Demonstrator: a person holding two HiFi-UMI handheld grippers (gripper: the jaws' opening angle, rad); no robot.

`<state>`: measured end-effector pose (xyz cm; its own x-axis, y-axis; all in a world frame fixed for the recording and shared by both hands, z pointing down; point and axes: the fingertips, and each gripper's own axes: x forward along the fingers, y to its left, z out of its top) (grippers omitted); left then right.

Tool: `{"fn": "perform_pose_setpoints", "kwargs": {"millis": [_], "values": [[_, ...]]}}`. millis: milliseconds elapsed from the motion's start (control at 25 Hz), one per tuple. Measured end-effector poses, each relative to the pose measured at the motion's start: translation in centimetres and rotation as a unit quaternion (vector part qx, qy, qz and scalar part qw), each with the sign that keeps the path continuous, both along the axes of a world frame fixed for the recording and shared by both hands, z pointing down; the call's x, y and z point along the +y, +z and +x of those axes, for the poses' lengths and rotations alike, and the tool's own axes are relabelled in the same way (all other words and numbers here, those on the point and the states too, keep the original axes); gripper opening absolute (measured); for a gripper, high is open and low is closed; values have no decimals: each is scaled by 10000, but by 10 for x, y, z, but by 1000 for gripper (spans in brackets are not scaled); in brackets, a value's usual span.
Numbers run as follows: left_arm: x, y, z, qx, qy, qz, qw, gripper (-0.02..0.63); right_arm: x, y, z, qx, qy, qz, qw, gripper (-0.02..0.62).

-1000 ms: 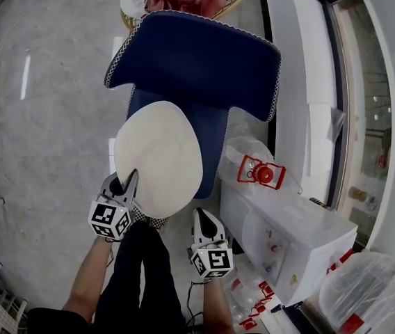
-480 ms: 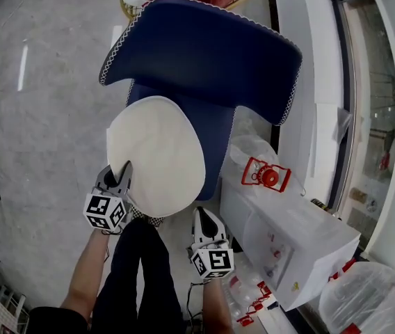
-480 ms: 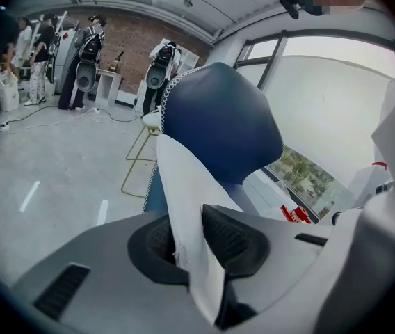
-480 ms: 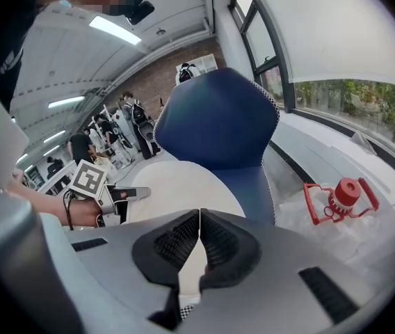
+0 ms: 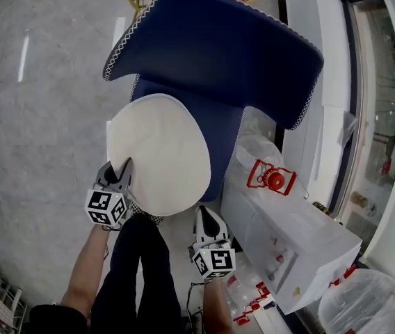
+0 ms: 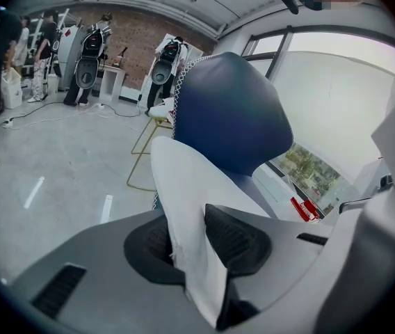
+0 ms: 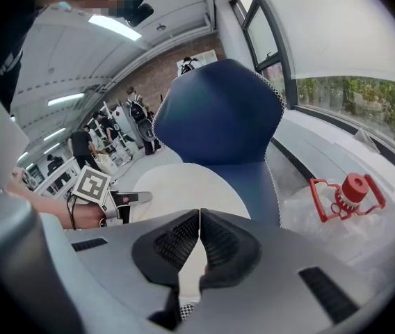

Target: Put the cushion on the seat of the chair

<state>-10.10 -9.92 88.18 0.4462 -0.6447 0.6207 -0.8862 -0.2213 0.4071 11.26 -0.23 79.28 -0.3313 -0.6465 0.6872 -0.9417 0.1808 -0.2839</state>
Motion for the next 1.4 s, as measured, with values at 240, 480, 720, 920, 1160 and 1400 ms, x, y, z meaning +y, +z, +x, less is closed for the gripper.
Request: {"fn": "perform_pose_setpoints", "kwargs": {"millis": [240,480,720,920,1160,1400], "values": [[1,5,-7,-168,-109,-59,9998,117,0,2,-8,-47,-88,-29,9999,29],[3,19,-20,-424,-302,-212,9984,186,1,5,-12,-71,-138,-64,9999,29],[6,24,-27,-642,-359,-375,9966,237,3,5,-13,-96,-149,-89,9998,29],[15,26,-32,-765,-399,-483,9951,255,6,1,-12,-110,-158,-41,9998,29],[19,26,-44,-1066,-411,-472,9923,264,10,0,-10,-131,-168,-22,9998,29],[22,14,-45,-1037,-396,-375,9931,265,11,-4,-15,-152,-239,24,9996,29]]}}
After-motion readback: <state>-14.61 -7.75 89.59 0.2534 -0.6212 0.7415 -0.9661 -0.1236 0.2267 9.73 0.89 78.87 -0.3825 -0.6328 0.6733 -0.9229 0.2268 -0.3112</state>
